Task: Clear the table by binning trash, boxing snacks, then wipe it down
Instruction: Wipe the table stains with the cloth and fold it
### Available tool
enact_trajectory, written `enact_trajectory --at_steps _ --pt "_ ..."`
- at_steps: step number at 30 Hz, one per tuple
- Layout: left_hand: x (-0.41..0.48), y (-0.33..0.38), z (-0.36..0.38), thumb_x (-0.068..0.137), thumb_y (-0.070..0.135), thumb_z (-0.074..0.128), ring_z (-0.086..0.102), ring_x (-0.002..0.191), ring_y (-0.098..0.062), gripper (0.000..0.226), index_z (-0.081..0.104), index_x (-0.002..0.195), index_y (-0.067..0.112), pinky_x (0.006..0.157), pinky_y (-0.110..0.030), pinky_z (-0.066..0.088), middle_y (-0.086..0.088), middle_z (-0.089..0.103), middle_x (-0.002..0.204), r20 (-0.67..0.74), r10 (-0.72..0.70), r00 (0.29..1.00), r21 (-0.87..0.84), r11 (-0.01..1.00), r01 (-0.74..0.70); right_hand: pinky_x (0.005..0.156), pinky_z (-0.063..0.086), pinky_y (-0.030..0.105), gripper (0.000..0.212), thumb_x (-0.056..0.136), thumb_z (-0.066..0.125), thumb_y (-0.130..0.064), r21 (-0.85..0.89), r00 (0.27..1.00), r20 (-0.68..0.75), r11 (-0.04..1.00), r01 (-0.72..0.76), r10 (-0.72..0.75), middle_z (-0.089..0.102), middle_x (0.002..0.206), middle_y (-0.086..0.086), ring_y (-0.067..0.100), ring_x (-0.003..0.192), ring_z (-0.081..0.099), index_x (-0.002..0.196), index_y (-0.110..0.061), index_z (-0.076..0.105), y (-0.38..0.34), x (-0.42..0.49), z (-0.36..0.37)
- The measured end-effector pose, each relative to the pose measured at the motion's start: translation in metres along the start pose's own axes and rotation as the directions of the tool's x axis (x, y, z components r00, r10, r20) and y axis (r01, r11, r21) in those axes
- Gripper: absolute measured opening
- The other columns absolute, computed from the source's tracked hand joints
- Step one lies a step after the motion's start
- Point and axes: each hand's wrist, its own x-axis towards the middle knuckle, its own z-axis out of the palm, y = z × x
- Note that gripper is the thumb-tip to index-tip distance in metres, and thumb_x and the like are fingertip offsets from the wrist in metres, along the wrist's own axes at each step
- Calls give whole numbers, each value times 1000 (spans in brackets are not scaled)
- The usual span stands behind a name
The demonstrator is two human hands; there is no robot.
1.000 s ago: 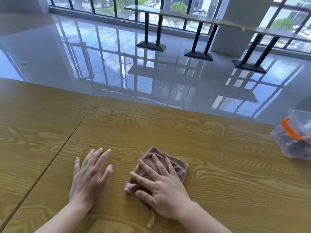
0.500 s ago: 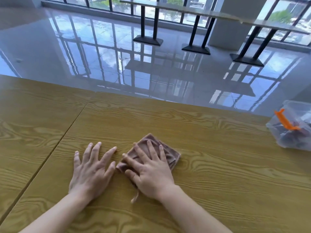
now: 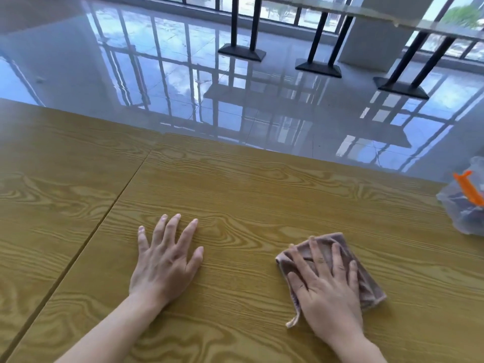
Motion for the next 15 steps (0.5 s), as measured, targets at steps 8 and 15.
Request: enact_trajectory --at_steps 8,15 --pt "-2 -10 -2 90 53 22 13 148 -10 60 29 148 42 120 -51 2 7 30 158 -105 -110 988 -270 960 78 117 -16 55 52 93 5 -75 112 828 50 827 551 -558 -7 164 -20 20 150 -22 144 -68 2 -163 132 -9" --pt "3 -5 6 89 65 10 -11 149 -22 62 13 149 49 118 -53 -11 3 6 164 -50 -151 987 -47 988 149 116 -12 64 57 90 9 -79 40 969 123 976 212 -215 -11 164 -17 25 151 -15 144 -67 -1 -94 261 -27"
